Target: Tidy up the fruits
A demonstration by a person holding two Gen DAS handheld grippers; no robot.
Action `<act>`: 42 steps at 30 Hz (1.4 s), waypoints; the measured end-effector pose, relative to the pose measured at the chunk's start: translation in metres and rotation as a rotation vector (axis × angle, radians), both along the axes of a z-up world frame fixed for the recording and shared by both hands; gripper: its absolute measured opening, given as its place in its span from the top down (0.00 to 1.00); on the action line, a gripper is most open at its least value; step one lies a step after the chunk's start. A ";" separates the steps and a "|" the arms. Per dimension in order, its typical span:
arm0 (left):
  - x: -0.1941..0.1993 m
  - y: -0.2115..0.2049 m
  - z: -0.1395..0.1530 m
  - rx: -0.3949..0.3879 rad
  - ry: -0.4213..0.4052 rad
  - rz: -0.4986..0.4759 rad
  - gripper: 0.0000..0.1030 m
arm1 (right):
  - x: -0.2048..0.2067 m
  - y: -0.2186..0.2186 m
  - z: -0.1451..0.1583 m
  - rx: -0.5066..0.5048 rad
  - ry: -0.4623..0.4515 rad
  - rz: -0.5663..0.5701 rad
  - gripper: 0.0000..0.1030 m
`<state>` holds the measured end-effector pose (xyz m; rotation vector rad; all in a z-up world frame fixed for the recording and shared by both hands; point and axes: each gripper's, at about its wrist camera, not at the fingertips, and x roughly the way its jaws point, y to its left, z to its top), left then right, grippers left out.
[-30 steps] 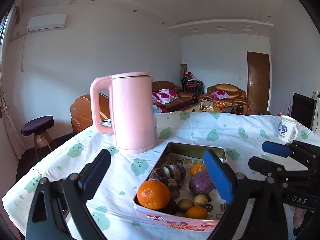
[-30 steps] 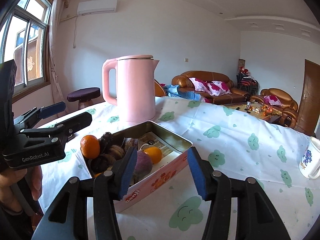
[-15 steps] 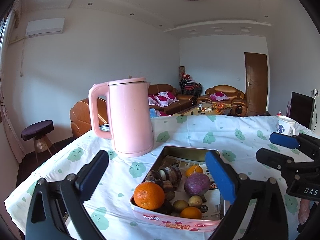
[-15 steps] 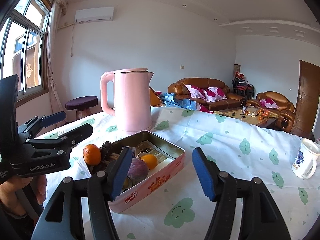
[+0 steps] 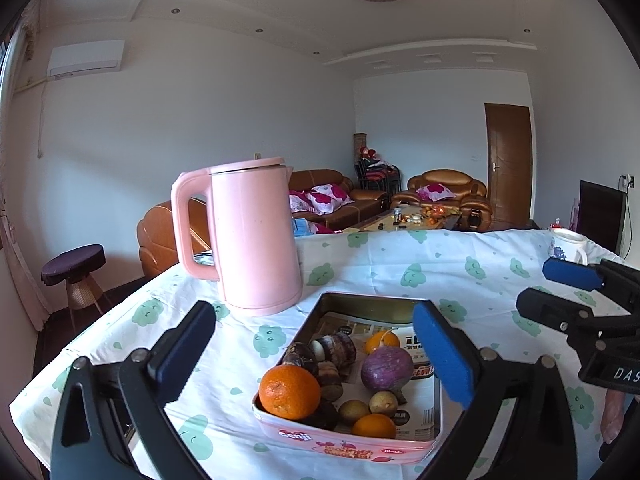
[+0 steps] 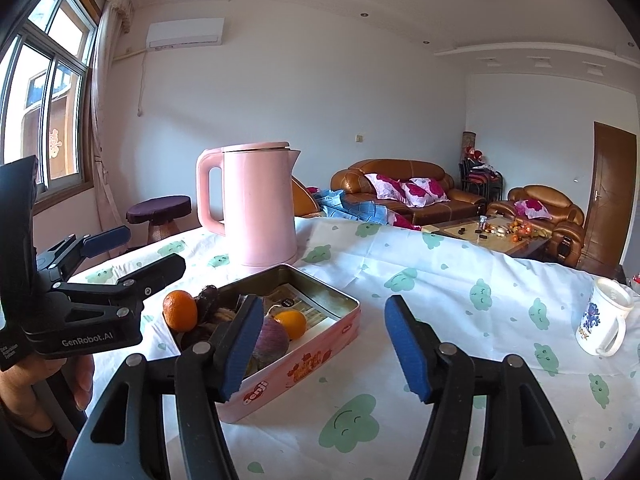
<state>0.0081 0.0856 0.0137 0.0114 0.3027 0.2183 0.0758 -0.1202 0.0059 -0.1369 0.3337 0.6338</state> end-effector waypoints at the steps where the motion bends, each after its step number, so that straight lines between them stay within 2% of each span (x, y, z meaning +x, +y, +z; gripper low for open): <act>1: 0.000 -0.001 0.000 0.001 0.000 0.000 0.02 | 0.000 -0.001 0.000 0.002 0.001 -0.001 0.37; 27: 0.003 -0.011 -0.001 0.015 0.005 -0.035 0.00 | 0.000 -0.013 0.000 0.002 -0.009 -0.040 0.37; 42: 0.007 -0.014 -0.003 -0.003 0.018 -0.053 0.00 | 0.002 -0.020 -0.002 0.001 -0.004 -0.054 0.37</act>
